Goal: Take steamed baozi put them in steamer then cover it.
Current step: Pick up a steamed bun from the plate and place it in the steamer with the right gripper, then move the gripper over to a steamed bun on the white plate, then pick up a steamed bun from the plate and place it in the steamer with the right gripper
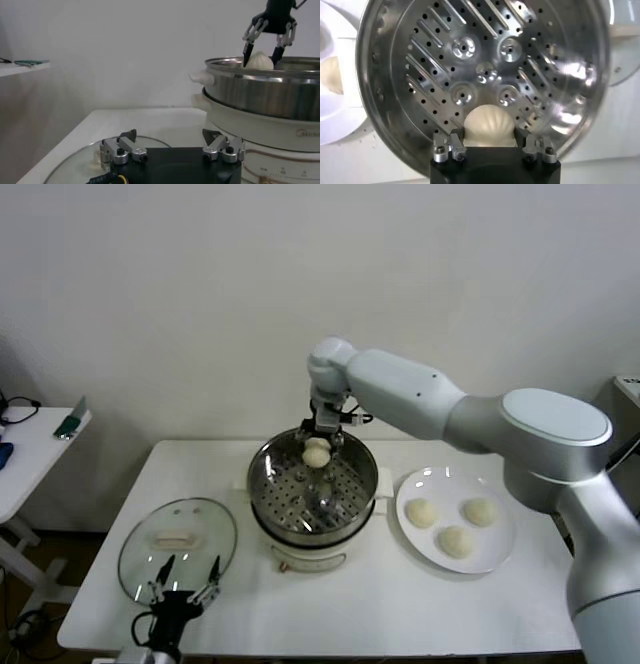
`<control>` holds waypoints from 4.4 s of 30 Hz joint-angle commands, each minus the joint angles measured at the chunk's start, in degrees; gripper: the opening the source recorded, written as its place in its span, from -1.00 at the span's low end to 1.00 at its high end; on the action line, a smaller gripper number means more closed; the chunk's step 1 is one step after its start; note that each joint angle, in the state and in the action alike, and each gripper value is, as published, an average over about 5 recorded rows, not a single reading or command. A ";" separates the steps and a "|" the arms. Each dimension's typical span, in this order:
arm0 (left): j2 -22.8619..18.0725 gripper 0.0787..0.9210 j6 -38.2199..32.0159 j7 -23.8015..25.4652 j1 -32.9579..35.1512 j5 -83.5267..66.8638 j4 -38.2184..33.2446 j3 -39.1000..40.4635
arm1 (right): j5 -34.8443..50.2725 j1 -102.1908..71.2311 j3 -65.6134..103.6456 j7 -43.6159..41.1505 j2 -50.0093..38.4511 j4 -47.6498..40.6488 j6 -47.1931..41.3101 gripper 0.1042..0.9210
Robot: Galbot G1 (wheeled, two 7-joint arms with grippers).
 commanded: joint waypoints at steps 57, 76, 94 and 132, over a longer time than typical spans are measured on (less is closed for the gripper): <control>-2.52 0.77 -0.46 0.05 1.53 2.96 -1.41 0.16 | 44.34 -7.29 -14.20 15.15 -35.97 19.91 -60.89 0.76; -2.21 0.77 -1.12 -0.05 2.03 3.45 -1.11 0.44 | 44.62 -10.15 -9.43 14.53 -33.66 15.22 -60.91 0.46; -2.26 0.77 -1.58 -0.04 2.62 4.22 -1.74 1.30 | 64.92 34.80 -28.46 -1.12 -34.66 21.92 -55.00 0.39; -1.36 0.77 -2.19 0.03 2.73 2.97 -2.08 1.21 | 68.59 7.23 -22.13 29.89 -1.51 22.09 -72.92 0.39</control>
